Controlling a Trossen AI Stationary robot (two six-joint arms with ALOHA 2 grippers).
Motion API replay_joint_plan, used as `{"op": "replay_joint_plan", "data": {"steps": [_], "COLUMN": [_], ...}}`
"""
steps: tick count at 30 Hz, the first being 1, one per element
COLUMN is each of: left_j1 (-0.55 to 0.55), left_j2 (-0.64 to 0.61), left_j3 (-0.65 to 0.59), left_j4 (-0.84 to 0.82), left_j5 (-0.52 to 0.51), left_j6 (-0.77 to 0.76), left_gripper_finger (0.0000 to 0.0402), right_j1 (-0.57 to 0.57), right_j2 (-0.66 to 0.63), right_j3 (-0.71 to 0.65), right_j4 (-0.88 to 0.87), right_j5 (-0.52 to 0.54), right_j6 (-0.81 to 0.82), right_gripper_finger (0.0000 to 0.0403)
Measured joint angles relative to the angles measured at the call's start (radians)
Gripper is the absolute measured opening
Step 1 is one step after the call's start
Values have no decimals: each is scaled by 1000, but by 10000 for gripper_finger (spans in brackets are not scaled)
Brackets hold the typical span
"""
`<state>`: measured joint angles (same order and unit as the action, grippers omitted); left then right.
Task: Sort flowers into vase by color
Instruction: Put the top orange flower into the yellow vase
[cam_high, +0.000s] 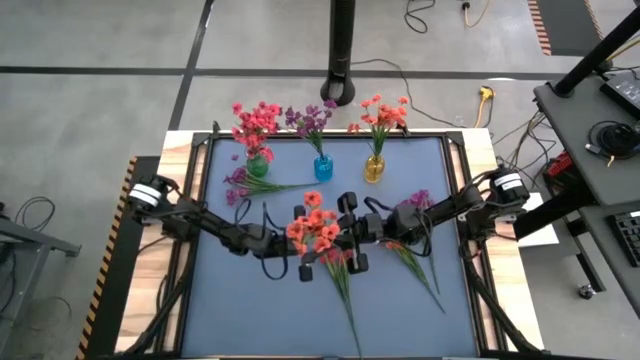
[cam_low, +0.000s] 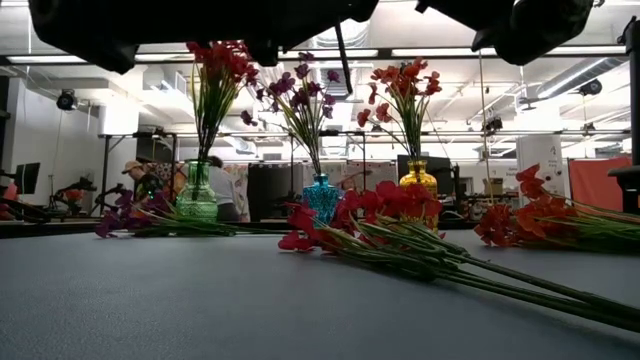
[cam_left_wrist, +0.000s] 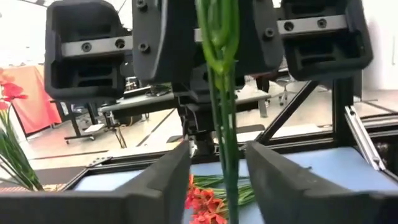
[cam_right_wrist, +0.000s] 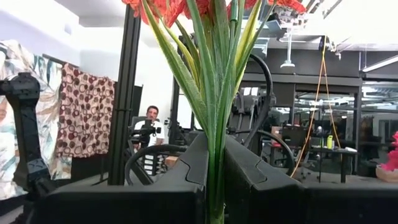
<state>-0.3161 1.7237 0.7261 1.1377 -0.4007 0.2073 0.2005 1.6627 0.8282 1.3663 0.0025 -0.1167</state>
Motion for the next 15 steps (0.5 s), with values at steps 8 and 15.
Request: {"op": "replay_joint_plan", "data": {"steps": [8,15], "left_j1": [0,-3], "left_j2": [-24,-101], "left_j3": [-34,-65], "left_j4": [-2,-94], "left_j5": [-49,-92], "left_j6": [18,18], "left_gripper_finger": [16,7], "right_j1": [0,5], "right_j2": [-5,-12], "right_j3": [-1,-1], "right_j4": [-9,-41], "right_j5": [6,77], "right_j6": [57,40], "right_gripper_finger": [38,102]}}
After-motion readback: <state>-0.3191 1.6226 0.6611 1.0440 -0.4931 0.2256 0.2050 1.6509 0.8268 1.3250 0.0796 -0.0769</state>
